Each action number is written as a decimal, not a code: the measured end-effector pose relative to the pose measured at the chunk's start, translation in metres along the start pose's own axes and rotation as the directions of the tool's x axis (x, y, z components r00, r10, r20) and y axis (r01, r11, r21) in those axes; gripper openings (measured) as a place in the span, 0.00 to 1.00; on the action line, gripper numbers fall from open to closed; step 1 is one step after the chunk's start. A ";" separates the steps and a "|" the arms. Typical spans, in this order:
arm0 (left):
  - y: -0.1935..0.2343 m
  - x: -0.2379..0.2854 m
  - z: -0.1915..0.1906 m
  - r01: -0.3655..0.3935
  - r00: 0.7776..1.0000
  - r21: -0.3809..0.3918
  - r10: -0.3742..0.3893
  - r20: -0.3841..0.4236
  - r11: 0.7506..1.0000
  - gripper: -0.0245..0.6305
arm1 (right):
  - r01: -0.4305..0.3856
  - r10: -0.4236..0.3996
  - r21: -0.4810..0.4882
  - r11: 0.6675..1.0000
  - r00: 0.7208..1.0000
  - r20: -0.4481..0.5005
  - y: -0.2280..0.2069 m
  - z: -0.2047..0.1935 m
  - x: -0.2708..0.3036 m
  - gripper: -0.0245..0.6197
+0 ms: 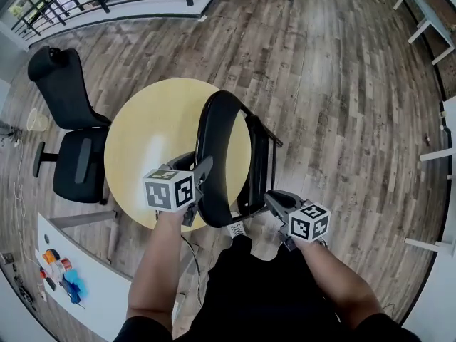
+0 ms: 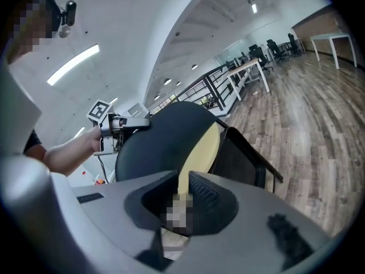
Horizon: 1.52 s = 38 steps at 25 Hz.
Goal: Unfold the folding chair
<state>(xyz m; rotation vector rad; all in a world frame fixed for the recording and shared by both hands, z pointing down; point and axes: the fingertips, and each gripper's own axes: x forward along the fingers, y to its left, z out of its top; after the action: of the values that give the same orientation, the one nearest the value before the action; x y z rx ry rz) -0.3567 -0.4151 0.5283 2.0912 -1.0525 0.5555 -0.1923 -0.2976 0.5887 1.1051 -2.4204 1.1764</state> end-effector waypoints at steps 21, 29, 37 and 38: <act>-0.025 0.030 0.006 0.038 0.995 -0.211 -0.056 -0.081 0.977 0.19 | -0.089 0.095 0.082 0.993 0.993 -0.073 -0.058 -0.009 0.007 0.16; -0.104 0.047 0.014 0.085 0.992 -0.192 -0.102 -0.080 0.978 0.20 | -0.048 0.053 0.092 0.995 0.997 -0.050 -0.099 -0.004 -0.041 0.16; -0.159 0.064 0.022 -0.002 1.000 -0.212 -0.004 -0.028 0.977 0.19 | -0.081 0.084 0.229 0.970 0.996 -0.005 -0.154 -0.009 -0.070 0.16; -0.166 0.067 0.022 -0.018 1.000 -0.209 0.012 -0.026 0.978 0.19 | -0.096 0.099 0.259 0.961 0.995 -0.001 -0.159 -0.012 -0.071 0.16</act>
<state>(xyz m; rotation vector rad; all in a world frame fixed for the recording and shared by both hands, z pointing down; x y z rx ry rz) -0.1810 -0.3982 0.4893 1.8896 -1.0655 0.4562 -0.0304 -0.3134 0.6524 1.0506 -2.3848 1.5632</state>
